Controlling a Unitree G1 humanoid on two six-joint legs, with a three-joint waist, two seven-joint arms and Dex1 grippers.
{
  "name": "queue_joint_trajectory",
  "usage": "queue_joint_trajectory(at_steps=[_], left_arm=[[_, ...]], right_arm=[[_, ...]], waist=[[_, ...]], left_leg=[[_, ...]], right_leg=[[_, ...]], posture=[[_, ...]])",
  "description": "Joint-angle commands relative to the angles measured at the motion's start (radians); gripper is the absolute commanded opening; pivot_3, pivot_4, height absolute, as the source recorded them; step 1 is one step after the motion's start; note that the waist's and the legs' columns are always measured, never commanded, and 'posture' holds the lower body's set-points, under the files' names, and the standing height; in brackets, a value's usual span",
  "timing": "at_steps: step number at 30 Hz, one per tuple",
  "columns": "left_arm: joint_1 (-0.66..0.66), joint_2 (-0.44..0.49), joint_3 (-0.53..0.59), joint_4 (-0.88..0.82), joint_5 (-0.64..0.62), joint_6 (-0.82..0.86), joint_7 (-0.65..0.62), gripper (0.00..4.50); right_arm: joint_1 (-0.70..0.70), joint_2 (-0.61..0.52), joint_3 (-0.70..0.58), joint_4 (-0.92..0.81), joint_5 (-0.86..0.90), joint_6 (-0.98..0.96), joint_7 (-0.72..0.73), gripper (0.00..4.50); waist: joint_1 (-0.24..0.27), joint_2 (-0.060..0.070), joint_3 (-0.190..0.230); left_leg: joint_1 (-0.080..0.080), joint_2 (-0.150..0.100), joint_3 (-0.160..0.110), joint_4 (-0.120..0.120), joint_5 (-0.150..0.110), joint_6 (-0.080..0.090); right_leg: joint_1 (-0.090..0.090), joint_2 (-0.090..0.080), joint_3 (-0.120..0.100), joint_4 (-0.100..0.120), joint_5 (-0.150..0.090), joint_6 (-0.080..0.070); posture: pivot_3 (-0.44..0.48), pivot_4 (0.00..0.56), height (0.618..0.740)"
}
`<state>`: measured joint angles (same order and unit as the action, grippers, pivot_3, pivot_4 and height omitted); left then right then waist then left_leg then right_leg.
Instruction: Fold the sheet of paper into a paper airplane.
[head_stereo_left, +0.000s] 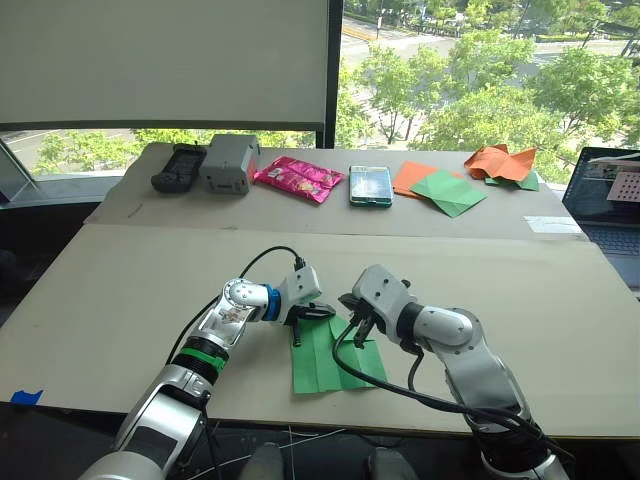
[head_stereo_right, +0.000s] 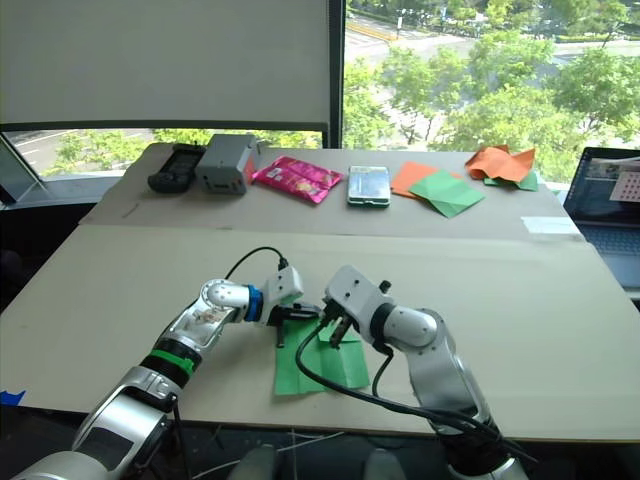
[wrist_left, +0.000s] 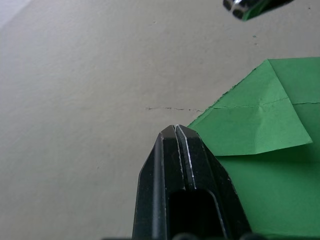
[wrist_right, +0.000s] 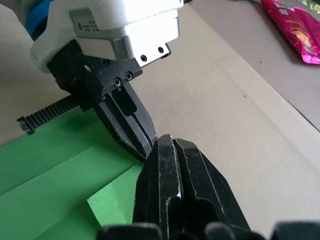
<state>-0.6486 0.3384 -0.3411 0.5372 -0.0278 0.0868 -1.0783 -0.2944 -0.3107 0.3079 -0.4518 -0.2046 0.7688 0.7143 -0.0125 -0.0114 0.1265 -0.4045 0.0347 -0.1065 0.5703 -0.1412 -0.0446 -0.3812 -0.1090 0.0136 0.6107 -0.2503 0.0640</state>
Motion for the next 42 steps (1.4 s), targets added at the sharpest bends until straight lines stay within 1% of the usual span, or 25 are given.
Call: queue_joint_trajectory(at_steps=[1,4,7,14,19,26,31,42], left_arm=[[0.019,0.006,-0.023,0.028,0.043,0.014,0.006,0.0],[0.021,0.008,-0.023,0.024,0.042,0.015,0.007,0.0],[0.025,0.01,-0.022,0.016,0.041,0.019,0.006,0.0],[0.03,0.012,-0.023,0.005,0.041,0.024,0.008,0.0],[0.032,0.013,-0.022,-0.002,0.041,0.027,0.008,0.0],[0.035,0.013,-0.022,-0.006,0.046,0.027,0.008,0.0],[0.039,0.015,-0.025,-0.009,0.047,0.028,0.006,0.0],[0.038,0.021,-0.022,-0.001,0.05,0.024,0.006,0.0]], right_arm=[[0.0,0.016,0.029,0.062,0.009,-0.007,-0.049,0.03],[0.003,0.01,0.041,0.089,0.018,-0.021,-0.064,0.03],[-0.013,0.035,0.037,0.131,0.034,-0.022,-0.091,0.03],[-0.032,0.044,0.064,0.183,0.045,-0.019,-0.12,0.03],[-0.038,0.043,0.084,0.236,0.031,0.011,-0.146,0.03],[-0.014,0.025,0.092,0.254,0.037,0.077,-0.148,0.03],[0.006,0.003,0.091,0.24,0.044,0.106,-0.145,0.03],[0.057,-0.04,0.103,0.153,0.072,0.162,-0.15,0.03]], waist=[[0.0,0.0,0.0],[0.0,0.0,0.0],[0.0,0.0,0.0],[-0.001,0.0,0.0],[-0.001,0.001,-0.001],[-0.002,0.004,-0.005],[0.0,0.004,-0.007],[0.0,0.003,-0.009]], left_leg=[[0.0,0.0,0.0,0.0,0.0,0.0],[0.0,0.0,0.0,0.0,0.0,0.0],[0.0,0.0,0.0,0.0,0.0,0.0],[0.0,0.0,0.0,0.0,0.0,0.0],[0.0,0.0,0.0,0.0,0.0,0.0],[0.0,0.0,0.0,0.0,0.0,0.0],[0.0,0.0,0.0,0.0,0.0,0.0],[0.0,0.0,0.0,0.0,-0.002,-0.003]], right_leg=[[0.0,0.0,0.0,0.0,0.0,0.0],[0.0,0.0,0.0,0.0,0.0,0.0],[0.0,0.0,0.0,0.0,0.0,0.0],[-0.001,0.0,0.0,0.0,0.0,0.0],[-0.001,0.0,0.0,0.0,0.0,0.0],[0.0,0.0,0.0,0.0,0.0,0.0],[0.0,0.0,0.0,0.0,0.0,0.0],[0.0,0.0,0.0,0.0,-0.001,0.0]], posture=[[0.0,0.15,0.72],[0.0,0.15,0.72],[0.0,0.15,0.72],[0.0,0.15,0.72],[0.0,0.15,0.72],[0.0,0.15,0.72],[0.0,0.15,0.72],[0.0,0.15,0.72]])
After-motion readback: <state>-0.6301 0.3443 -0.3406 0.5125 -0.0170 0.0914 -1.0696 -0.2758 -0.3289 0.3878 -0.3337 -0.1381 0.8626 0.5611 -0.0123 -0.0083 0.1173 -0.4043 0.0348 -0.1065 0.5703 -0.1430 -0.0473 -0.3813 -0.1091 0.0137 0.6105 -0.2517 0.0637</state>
